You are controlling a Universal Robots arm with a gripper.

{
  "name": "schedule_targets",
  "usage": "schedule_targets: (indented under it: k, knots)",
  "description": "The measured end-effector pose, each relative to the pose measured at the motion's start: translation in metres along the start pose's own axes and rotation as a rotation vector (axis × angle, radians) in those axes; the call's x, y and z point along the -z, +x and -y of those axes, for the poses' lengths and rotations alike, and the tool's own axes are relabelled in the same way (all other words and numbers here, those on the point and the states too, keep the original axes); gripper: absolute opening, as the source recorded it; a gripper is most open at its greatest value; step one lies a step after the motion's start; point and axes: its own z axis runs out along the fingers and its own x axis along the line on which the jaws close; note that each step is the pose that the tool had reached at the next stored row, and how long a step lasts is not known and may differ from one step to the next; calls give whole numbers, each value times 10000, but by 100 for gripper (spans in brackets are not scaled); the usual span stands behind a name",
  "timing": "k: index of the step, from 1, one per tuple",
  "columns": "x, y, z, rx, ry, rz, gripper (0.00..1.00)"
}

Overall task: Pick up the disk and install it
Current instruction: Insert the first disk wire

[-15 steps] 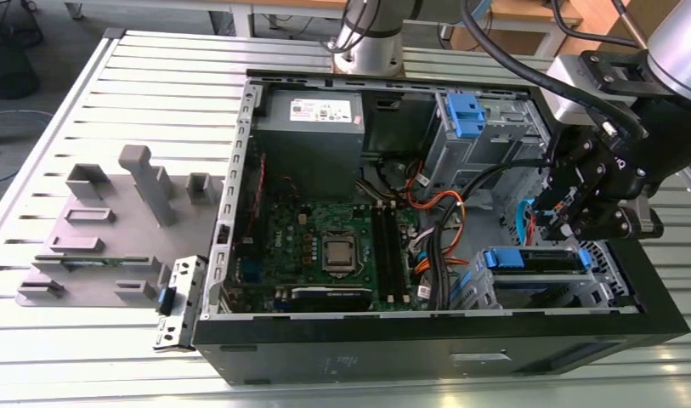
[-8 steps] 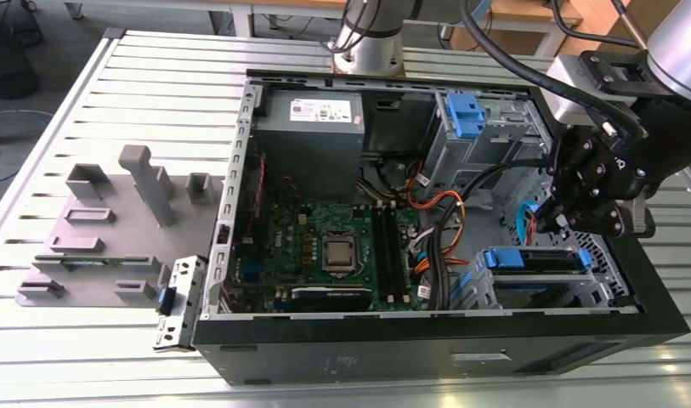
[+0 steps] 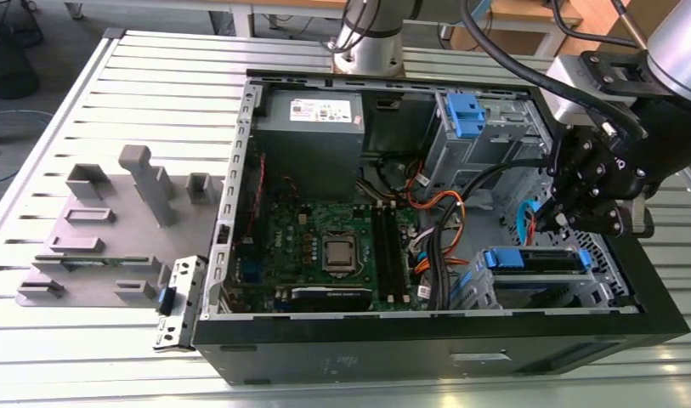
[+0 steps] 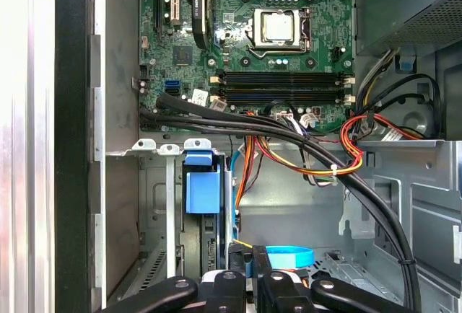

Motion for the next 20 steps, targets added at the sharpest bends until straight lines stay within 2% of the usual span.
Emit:
schedule_targets:
  k: [20]
  knots:
    - [0, 54, 2, 0, 0, 0, 16]
